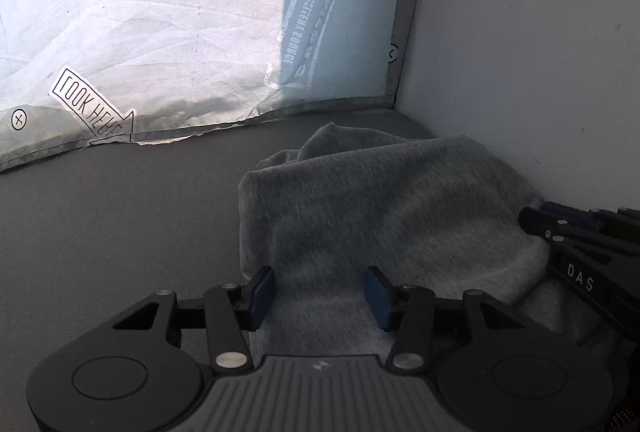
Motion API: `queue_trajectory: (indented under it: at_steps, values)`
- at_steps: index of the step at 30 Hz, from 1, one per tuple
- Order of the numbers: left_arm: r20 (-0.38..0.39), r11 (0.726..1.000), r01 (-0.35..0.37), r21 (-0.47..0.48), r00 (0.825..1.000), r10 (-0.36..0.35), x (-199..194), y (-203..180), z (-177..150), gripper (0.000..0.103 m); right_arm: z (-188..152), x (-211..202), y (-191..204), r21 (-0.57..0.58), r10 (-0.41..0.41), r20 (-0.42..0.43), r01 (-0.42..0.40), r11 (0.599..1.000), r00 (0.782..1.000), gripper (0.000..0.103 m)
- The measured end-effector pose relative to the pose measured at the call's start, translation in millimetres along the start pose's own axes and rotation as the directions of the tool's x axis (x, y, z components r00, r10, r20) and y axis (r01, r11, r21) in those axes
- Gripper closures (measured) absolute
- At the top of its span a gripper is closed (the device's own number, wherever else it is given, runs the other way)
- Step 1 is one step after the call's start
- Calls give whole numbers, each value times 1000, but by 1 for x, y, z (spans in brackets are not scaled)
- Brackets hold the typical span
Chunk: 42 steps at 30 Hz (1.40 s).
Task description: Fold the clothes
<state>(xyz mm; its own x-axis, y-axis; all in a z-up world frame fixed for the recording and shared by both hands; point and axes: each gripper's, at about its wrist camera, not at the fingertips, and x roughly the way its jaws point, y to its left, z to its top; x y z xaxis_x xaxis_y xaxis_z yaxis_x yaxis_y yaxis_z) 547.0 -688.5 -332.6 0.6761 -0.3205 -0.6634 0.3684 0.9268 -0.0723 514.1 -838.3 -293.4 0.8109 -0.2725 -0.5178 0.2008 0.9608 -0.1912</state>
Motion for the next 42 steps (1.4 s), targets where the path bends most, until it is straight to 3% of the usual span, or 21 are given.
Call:
queue_trajectory:
  at_steps: [2,4,6,9,11,14,16,19,24,28,30,36,42]
  values:
    - [13,1000,12,-20,1000,-12,-11,3,-3,44,0,-17,-2,35,9,40,-10,999,999,81]
    - [5,999,23,-37,1000,-23,-18,7,-9,31,-5,-28,-2,62,37,29,-39,997,999,72]
    - [-55,998,29,-58,998,-32,-17,10,-21,30,-20,-31,2,45,51,-1,-51,998,999,70]
    - [-72,997,29,-75,997,-35,-22,13,-25,27,-15,-37,16,-47,35,-40,-37,998,999,67]
    - [-67,997,37,-66,997,-42,-33,19,-15,27,-1,-42,13,21,58,-73,-57,998,996,51]
    - [7,998,30,-55,1000,-30,-70,26,-3,25,13,-61,12,106,68,-56,-62,992,996,30]
    - [49,998,30,-49,998,-28,-102,33,4,13,15,-87,19,99,57,-32,-54,994,998,17]
    - [128,998,28,-60,992,-21,-167,51,5,7,18,-126,33,113,88,-15,-85,990,996,6]
    - [215,988,-36,-151,974,68,-271,80,-12,0,10,-198,65,183,148,-1,-145,972,989,3]
    - [259,958,-137,-253,944,204,-343,113,-41,0,1,-258,105,176,180,12,-179,968,984,3]
    - [266,949,-161,-272,935,235,-374,133,-58,0,-6,-288,127,168,194,29,-196,966,981,3]
    - [255,948,-165,-271,938,236,-469,196,-111,0,-30,-384,189,183,233,56,-239,954,971,3]
    - [193,935,-210,-286,943,271,-546,258,-155,0,-50,-461,254,113,249,64,-255,960,966,3]
